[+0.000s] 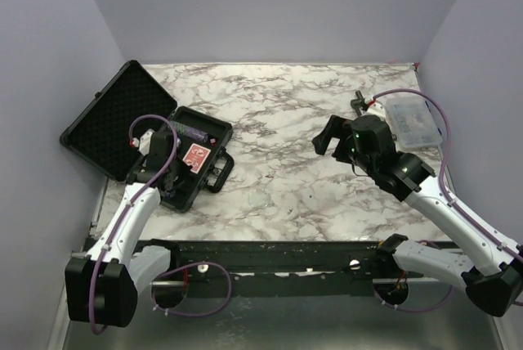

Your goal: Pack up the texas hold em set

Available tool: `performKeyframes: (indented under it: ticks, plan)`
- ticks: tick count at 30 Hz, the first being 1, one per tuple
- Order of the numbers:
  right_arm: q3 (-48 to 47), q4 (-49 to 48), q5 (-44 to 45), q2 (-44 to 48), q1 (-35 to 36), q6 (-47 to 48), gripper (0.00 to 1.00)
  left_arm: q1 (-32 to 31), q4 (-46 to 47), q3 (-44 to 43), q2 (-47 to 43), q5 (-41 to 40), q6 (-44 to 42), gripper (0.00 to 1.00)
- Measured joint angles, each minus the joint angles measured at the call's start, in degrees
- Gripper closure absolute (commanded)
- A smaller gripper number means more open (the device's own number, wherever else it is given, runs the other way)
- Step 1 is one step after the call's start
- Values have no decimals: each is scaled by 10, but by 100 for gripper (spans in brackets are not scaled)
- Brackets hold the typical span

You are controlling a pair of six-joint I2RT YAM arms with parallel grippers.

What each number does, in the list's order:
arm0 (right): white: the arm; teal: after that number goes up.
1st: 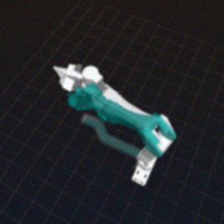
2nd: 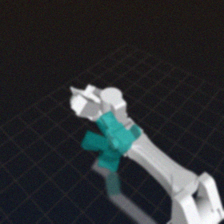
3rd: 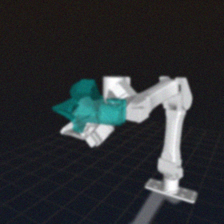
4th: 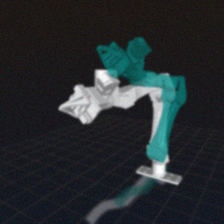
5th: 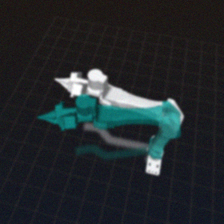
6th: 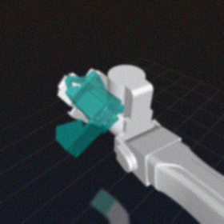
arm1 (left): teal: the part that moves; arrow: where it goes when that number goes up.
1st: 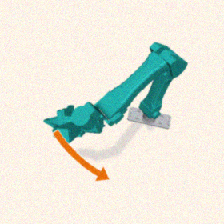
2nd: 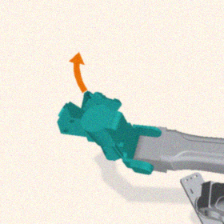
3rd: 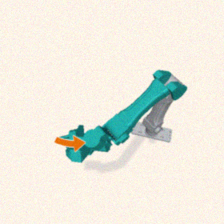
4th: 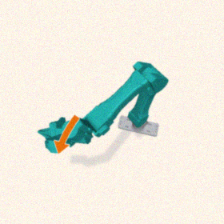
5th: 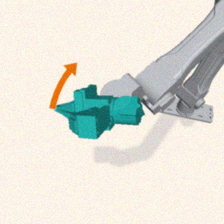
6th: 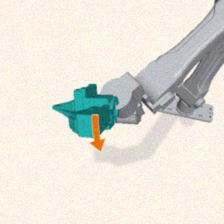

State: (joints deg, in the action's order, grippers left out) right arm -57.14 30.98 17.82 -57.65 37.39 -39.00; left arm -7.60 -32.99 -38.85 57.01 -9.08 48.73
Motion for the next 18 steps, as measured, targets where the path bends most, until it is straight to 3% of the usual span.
performKeyframes:
  ticks: [18]
  plan:
    - [9,0,-2,1,0,0,0,16,-4,5,9,-19,34,100]
